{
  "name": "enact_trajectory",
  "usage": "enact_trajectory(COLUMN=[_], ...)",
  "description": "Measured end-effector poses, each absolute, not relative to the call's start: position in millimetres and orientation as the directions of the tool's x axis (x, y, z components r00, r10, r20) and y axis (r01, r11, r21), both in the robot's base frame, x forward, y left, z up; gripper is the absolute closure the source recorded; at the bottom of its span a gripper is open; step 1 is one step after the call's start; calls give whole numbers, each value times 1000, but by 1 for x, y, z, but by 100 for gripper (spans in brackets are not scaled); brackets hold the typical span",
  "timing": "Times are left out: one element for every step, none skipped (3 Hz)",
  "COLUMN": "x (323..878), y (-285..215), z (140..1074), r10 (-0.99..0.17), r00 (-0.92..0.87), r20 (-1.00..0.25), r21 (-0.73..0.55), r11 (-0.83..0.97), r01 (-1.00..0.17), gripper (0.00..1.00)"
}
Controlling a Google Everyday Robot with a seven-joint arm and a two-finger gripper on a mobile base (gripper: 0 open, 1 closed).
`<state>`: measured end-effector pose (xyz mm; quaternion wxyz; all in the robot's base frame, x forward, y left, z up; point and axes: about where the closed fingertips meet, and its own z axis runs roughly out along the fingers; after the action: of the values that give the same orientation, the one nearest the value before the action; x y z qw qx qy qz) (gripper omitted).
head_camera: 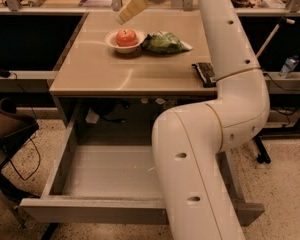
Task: Place apple into top drawer
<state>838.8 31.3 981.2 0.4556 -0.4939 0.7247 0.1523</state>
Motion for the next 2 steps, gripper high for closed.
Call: enact_trajectory(x=[833, 838], y=[37, 72], z=[958, 928], r10=[-606, -581], r00=[-136, -144], r20=[-784, -801], r21=[-185, -124], r11=[437, 397], r01=[-880, -909], gripper=[0, 0])
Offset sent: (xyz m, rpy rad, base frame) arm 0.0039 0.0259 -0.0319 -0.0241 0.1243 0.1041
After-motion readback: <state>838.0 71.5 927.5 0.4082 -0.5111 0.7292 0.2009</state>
